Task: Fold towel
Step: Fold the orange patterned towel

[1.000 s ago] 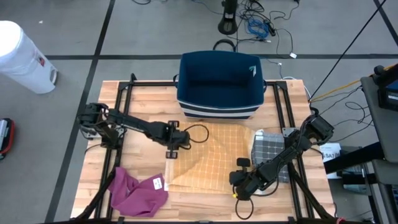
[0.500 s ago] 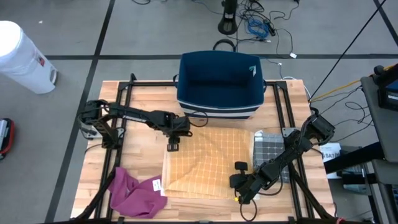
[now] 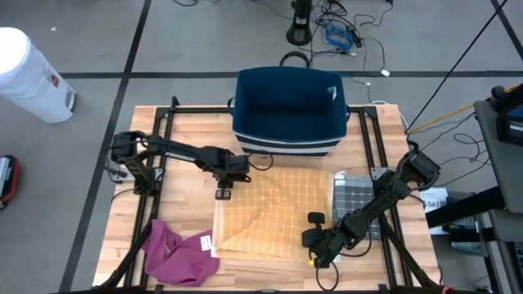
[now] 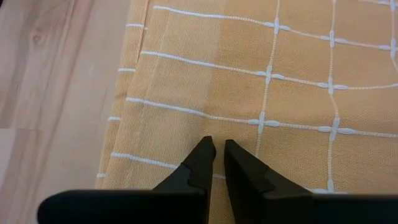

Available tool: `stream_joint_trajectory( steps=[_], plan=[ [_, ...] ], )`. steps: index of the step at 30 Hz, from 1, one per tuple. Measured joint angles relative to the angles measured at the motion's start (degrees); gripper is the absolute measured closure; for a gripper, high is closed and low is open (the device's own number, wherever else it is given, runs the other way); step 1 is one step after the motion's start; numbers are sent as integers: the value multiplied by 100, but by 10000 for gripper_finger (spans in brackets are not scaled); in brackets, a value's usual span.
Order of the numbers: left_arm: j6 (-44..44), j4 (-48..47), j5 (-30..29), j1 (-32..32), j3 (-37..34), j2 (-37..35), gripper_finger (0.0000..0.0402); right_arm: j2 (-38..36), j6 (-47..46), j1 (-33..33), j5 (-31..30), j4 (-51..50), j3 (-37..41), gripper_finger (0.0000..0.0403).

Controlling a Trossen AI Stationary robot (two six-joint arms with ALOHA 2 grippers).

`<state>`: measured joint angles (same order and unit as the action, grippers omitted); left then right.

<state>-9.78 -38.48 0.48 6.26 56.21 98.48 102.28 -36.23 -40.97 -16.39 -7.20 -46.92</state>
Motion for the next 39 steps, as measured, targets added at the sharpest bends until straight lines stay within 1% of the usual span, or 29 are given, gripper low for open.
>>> stream_joint_trajectory(
  steps=[3,10,12,17,21,26,29,35,39],
  plan=[
    [-26,50,-1,-2,10,100,315,0,-7,-2,1,-3,0,370],
    [-120,92,-14,-4,15,105,384,2,42,0,17,-15,2,370],
    [-132,90,-20,-12,13,105,395,2,76,0,17,-17,4,372],
    [-139,81,-59,-76,13,105,398,47,102,-10,15,-9,4,384],
    [-151,70,-58,-79,13,105,399,85,264,-36,16,211,17,381],
    [-173,63,-54,-79,11,105,400,111,437,-37,352,538,22,383],
    [-169,58,-52,-81,9,98,400,111,440,-70,361,565,20,387],
    [-156,-241,43,-97,-7,-30,401,228,303,-105,435,512,-6,387],
    [-275,-473,36,-127,-1,-276,401,234,263,-109,437,525,6,388]
  ],
)
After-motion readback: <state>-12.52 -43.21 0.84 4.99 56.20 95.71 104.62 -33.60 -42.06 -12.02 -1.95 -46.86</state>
